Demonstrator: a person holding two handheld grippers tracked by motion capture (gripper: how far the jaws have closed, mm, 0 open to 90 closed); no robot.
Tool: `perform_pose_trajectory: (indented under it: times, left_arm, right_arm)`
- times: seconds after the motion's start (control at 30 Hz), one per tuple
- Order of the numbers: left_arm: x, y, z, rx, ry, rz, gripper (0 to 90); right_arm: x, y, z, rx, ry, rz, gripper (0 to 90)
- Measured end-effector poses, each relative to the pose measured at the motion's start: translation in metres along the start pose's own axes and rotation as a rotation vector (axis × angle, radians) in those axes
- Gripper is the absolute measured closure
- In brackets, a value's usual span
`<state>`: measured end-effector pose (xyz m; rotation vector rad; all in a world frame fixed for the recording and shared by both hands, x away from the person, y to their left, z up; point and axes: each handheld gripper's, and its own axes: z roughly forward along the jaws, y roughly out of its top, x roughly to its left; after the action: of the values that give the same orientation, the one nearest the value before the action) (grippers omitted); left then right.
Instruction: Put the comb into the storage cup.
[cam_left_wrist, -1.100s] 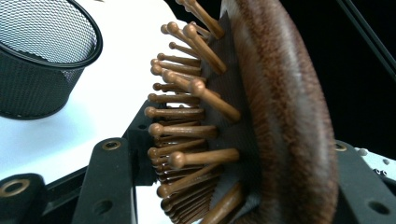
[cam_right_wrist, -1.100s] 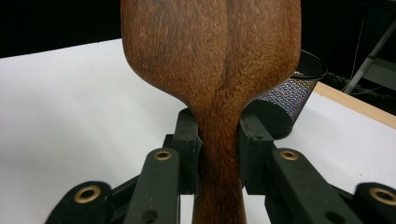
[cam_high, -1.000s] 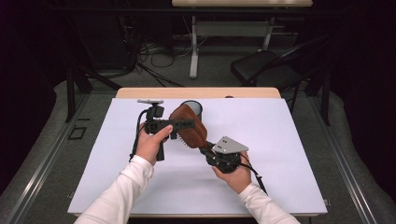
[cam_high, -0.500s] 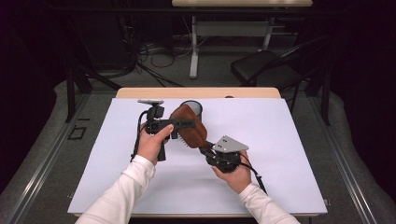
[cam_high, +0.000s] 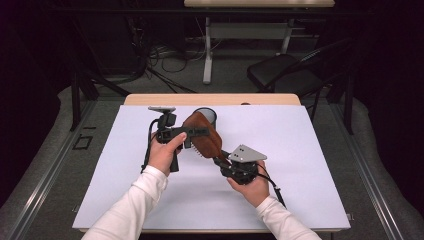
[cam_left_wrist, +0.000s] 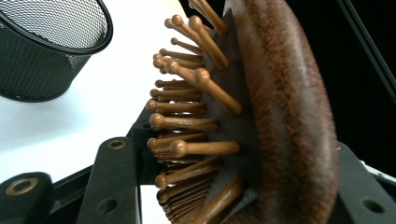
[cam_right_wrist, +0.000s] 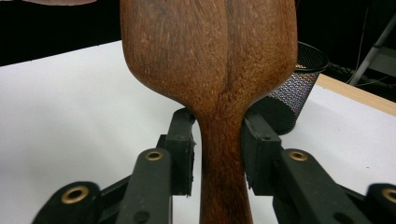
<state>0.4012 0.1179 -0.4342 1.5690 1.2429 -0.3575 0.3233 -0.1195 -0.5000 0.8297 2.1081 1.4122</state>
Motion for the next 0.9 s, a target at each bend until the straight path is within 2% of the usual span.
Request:
perform_pose_trajectory:
  times: [0.23, 0.43, 0.47, 0.73, 0.9]
  left_arm:
    - [0.0012, 0.0007, 0.0009, -0.002, 0.012, -0.004, 48.9]
    - [0.0041, 0.0019, -0.0004, -0.016, 0.026, -0.001, 48.8]
    - [0.0042, 0.0022, -0.0011, -0.023, 0.025, -0.011, 48.8]
    - [0.0078, 0.004, -0.0035, -0.051, 0.043, 0.002, 48.7]
    - [0.0093, 0.0047, -0.0048, -0.072, 0.053, -0.004, 48.7]
  right_arm:
    - [-0.0004, -0.0002, 0.001, 0.001, 0.004, 0.002, 61.6]
    - [-0.0028, 0.0009, 0.001, -0.001, 0.007, 0.032, 53.4]
    - [-0.0031, 0.001, 0.0013, -0.001, 0.007, 0.037, 52.2]
    - [-0.0061, 0.0026, 0.0021, -0.005, -0.005, 0.048, 44.3]
    - [-0.0078, 0.0045, 0.0022, 0.01, -0.003, 0.065, 40.9]
